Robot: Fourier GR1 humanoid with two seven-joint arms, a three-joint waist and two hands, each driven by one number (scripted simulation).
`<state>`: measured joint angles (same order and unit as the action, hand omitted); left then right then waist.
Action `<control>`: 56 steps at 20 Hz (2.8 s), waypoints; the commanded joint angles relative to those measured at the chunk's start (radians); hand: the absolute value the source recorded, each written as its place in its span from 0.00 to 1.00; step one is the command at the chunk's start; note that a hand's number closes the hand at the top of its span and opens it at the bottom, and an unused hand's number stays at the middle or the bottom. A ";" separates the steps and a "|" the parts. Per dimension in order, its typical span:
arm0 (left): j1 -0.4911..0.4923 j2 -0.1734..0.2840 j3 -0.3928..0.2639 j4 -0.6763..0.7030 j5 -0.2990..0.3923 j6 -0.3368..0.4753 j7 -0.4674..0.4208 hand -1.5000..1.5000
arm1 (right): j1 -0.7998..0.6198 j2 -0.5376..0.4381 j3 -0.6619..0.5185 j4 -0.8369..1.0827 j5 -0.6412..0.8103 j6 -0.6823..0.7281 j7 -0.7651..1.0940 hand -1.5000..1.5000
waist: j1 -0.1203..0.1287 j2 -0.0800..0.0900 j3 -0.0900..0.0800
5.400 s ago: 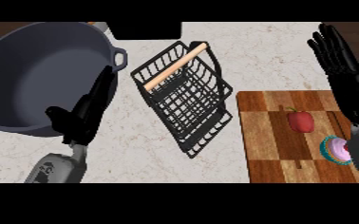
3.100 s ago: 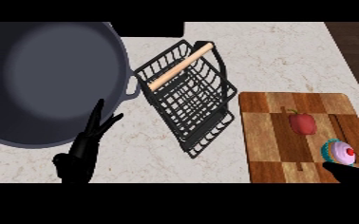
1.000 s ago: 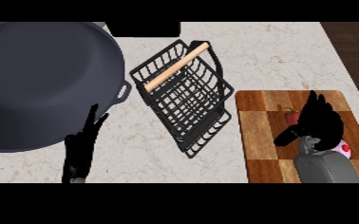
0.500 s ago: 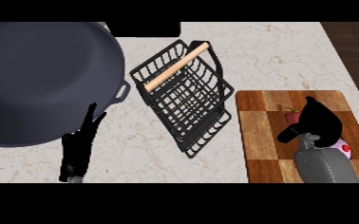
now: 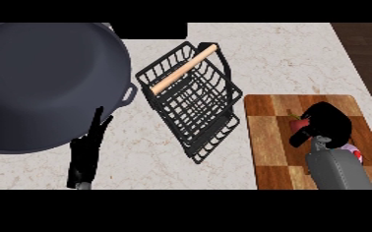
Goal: Pick the bell pepper from the cutting board and place it in the tiered basket
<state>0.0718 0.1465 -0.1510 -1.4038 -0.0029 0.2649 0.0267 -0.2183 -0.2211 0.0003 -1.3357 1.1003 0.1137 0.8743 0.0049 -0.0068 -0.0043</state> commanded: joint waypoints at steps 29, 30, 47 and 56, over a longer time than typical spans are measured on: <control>0.043 0.009 0.041 0.013 0.020 -0.017 -0.006 0.50 | 0.361 0.217 0.959 -0.958 0.671 -0.095 0.479 1.00 | -0.059 -0.020 -0.004; 0.037 0.026 0.053 -0.005 0.028 -0.027 -0.005 0.50 | 0.333 0.217 0.950 -0.968 0.675 -0.059 0.475 1.00 | -0.044 -0.017 -0.003; 0.016 -0.002 -0.003 -0.001 -0.025 -0.014 -0.008 0.50 | 0.137 0.219 0.826 -1.046 0.664 0.103 0.551 1.00 | 0.010 0.009 -0.004; 0.005 -0.017 -0.019 0.001 -0.028 -0.022 0.003 0.50 | -0.045 0.220 0.699 -0.889 0.470 0.142 0.594 1.00 | 0.035 0.015 -0.001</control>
<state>0.0700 0.1424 -0.1528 -1.4190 -0.0189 0.2409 0.0348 -0.1724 -0.0132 0.7181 -2.2864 1.6398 0.1720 1.2142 0.0347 0.0068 -0.0049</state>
